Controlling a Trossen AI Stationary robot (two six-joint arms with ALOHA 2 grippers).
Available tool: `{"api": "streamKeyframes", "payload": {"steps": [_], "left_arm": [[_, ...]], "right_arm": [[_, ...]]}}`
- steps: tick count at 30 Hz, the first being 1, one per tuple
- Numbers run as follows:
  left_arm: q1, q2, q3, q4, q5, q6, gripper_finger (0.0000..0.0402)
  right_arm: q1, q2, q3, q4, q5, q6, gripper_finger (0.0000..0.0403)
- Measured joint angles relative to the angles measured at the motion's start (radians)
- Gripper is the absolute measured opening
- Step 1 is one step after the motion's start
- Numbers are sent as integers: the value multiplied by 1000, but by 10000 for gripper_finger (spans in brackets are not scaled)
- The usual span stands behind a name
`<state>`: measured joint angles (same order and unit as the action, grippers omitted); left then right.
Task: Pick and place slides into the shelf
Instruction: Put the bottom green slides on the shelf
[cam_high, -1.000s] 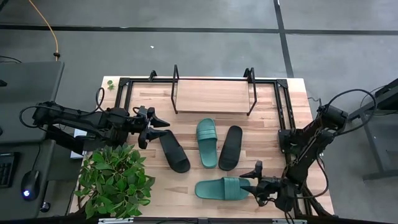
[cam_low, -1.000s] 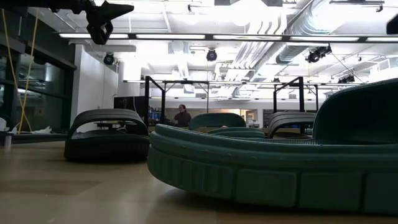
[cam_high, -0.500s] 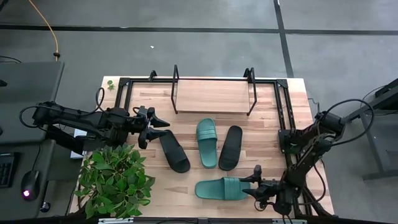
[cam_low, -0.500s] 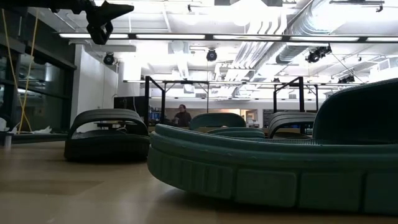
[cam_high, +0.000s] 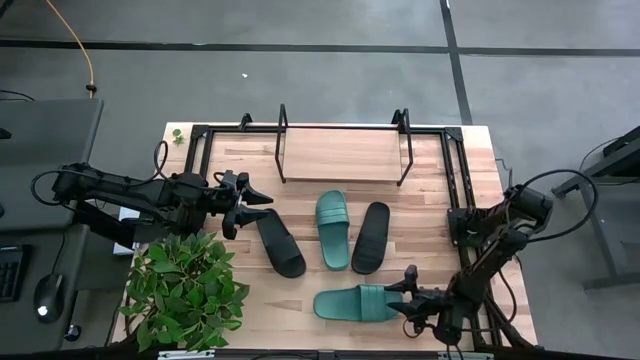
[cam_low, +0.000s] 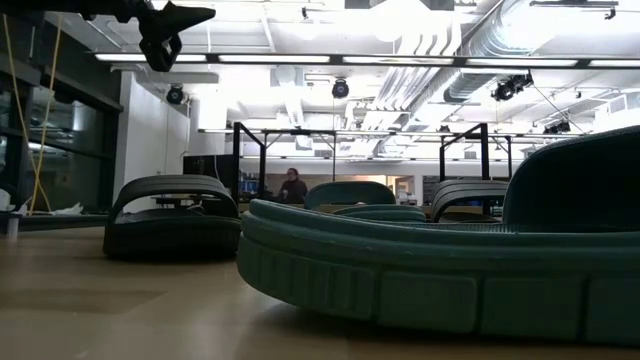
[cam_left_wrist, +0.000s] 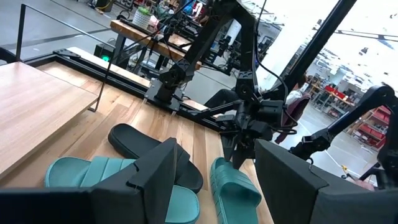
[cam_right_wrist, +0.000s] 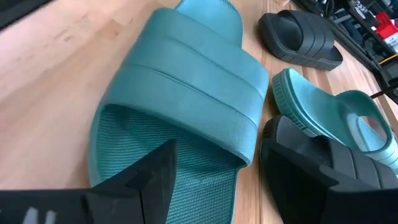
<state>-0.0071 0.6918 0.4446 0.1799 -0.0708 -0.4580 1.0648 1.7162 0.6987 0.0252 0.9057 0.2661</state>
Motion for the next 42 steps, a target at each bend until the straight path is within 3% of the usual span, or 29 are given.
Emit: {"api": "streamKeyframes", "payload": {"steps": [26,31,42], "left_arm": [[0,0,0,0,0,0,200],[0,0,0,0,0,0,200],[0,0,0,0,0,0,200]], "right_arm": [[-108,27,0,77,-24,22,218],[-110,27,0,101,-25,22,173],[-110,27,0,95,-20,24,8]]}}
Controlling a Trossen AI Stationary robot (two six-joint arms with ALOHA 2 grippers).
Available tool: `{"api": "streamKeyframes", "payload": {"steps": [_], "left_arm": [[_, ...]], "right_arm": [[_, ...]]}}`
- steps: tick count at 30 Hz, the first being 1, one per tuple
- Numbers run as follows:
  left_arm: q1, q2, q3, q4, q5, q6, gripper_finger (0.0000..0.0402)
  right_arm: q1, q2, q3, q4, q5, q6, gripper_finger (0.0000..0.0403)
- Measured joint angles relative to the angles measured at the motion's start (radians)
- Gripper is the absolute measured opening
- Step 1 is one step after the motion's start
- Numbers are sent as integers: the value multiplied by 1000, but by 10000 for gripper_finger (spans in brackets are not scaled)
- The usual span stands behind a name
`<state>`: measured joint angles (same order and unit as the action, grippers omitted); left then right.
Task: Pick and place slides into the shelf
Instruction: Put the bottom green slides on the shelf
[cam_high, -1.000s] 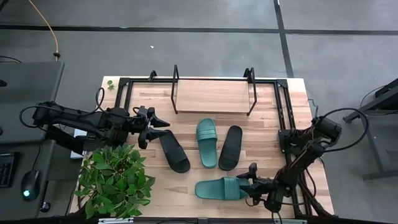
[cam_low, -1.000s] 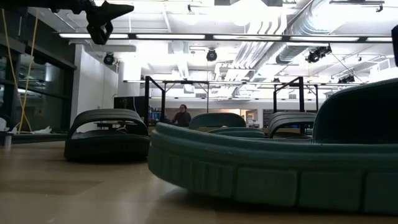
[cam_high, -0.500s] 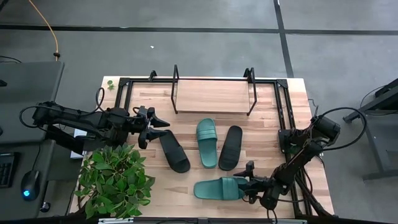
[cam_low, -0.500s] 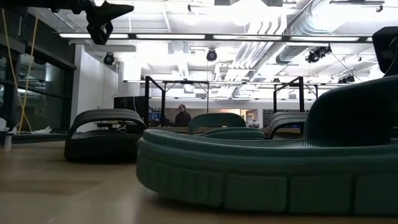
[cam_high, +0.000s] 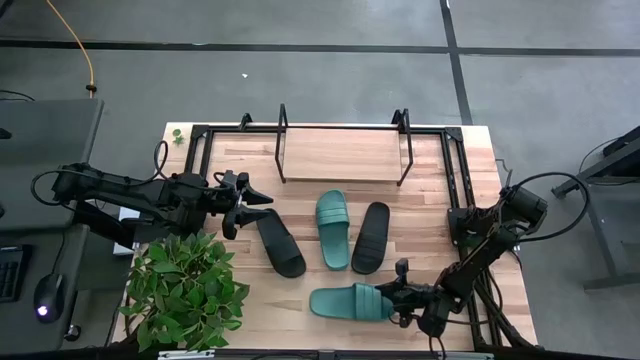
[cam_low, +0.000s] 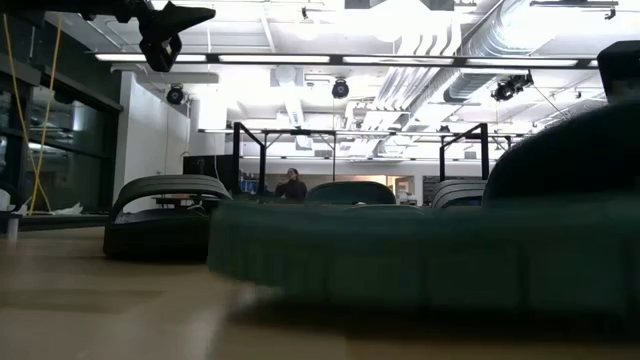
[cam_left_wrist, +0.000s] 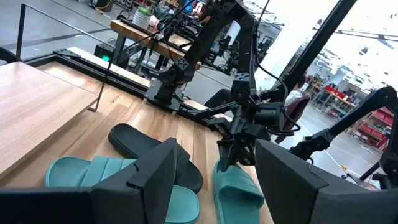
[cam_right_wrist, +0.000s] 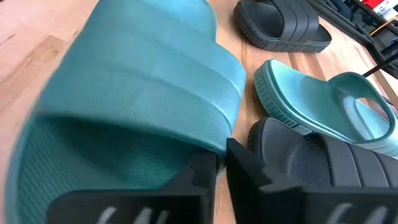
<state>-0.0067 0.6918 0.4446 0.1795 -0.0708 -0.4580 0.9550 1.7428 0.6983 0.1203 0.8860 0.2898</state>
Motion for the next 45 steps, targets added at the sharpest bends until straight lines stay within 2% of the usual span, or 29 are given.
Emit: {"api": "streamKeyframes", "payload": {"steps": [10,19,25,30,38,45], "left_arm": [[0,0,0,-4,0,18,200],[0,0,0,-3,21,117,200],[0,0,0,-3,54,170,200],[0,0,0,-3,90,272,200],[0,0,0,3,90,519,200],[0,0,0,12,101,693,200]], "right_arm": [[-13,0,0,2,29,24,5],[-58,-25,0,33,13,-10,2],[-60,-138,0,34,15,-70,2],[-60,-247,0,37,12,-144,1],[-78,-397,0,68,15,-319,1],[-154,-533,0,141,0,-473,1]]}}
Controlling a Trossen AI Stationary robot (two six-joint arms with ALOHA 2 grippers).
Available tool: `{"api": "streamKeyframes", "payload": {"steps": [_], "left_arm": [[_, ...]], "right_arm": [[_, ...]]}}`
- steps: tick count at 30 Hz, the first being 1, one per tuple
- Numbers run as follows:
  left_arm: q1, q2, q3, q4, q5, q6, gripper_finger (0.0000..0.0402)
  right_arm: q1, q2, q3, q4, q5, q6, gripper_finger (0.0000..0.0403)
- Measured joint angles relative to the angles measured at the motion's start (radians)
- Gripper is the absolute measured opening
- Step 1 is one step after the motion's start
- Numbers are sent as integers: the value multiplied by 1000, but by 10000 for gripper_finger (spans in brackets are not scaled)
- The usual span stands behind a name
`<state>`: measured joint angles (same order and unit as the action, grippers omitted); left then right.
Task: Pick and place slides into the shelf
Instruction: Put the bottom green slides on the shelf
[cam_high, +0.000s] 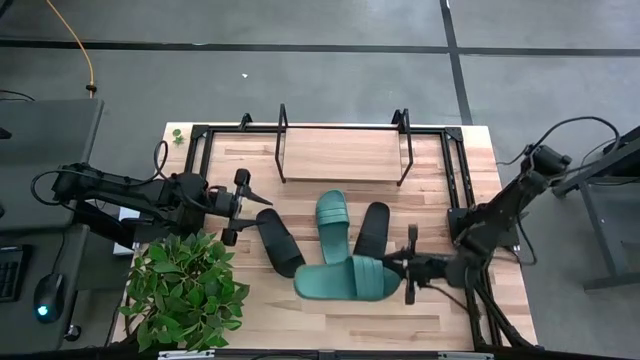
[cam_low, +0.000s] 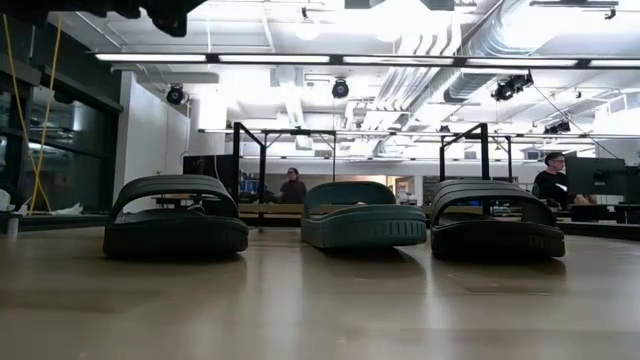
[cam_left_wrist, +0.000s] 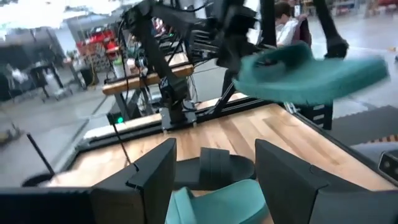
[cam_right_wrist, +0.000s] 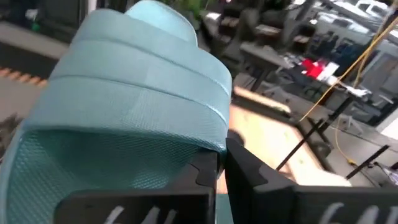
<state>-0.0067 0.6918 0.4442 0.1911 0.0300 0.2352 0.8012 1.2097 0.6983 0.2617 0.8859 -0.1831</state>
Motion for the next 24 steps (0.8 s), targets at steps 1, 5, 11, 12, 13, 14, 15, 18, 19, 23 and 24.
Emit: {"api": "streamKeyframes", "payload": {"steps": [1,5,11,12,13,14,15,18,19,23,24], "left_arm": [[0,0,0,7,15,18,200],[0,0,0,66,100,104,200],[0,0,0,113,150,184,200],[0,0,0,117,149,191,200],[0,0,0,130,149,198,200],[0,0,0,145,148,203,200],[0,0,0,163,149,202,200],[0,0,0,192,148,190,200],[0,0,0,202,148,187,200],[0,17,0,230,147,187,200],[0,24,0,234,146,187,200]], "right_arm": [[-20,-21,0,11,-20,-16,1],[-110,-105,0,58,-150,-62,0],[-263,-205,0,175,-376,-51,0],[-289,-215,0,207,-416,-43,0],[-315,-219,0,238,-453,-33,0],[-339,-221,1,259,-488,-20,0],[-363,-220,1,270,-522,-6,0],[-426,-191,2,278,-599,37,0],[-444,-173,2,278,-616,52,0],[-512,-118,0,290,-694,112,0],[-526,-108,0,309,-711,123,0]]}}
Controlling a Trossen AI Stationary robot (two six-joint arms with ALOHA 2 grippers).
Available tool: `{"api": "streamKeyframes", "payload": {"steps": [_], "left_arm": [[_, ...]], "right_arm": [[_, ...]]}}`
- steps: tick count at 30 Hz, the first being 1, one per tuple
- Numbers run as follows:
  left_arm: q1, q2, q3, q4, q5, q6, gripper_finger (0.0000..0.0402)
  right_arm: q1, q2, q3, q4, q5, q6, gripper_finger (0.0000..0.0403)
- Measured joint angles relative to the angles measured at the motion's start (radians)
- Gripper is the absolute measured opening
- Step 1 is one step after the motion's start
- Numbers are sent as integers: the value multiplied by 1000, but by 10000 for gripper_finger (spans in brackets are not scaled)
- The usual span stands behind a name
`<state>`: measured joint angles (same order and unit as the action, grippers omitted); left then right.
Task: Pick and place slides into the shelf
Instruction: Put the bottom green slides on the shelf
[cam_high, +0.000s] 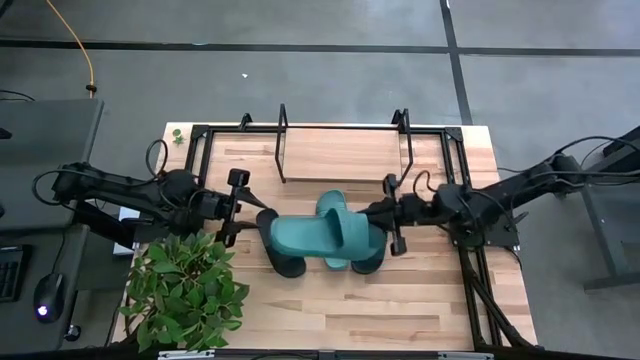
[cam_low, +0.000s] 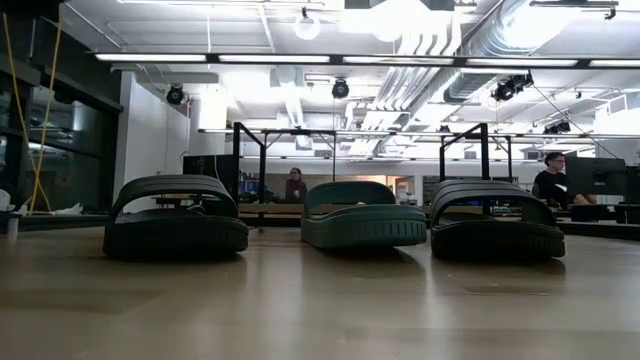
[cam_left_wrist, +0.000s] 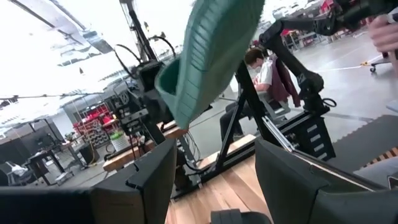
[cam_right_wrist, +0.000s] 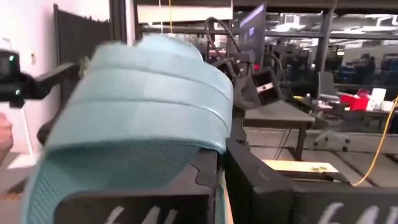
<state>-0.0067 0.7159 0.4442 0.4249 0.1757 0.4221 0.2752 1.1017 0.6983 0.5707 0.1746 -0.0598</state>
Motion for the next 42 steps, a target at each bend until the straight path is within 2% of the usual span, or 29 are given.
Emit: {"api": "streamKeyframes", "payload": {"steps": [5,13,27,30,36,42], "left_arm": [[0,67,0,93,7,0,200],[0,177,1,229,15,19,200],[0,282,84,231,23,-30,200],[0,290,88,235,54,-31,200],[-1,290,88,268,103,-46,200],[-1,290,88,276,106,-57,200]], "right_arm": [[-43,11,0,74,-71,9,0],[-53,11,0,82,-104,16,0],[-63,68,0,94,-131,29,0],[-82,78,0,101,-170,31,0],[-108,78,0,84,-172,58,0],[-117,117,0,84,-172,70,0]]}}
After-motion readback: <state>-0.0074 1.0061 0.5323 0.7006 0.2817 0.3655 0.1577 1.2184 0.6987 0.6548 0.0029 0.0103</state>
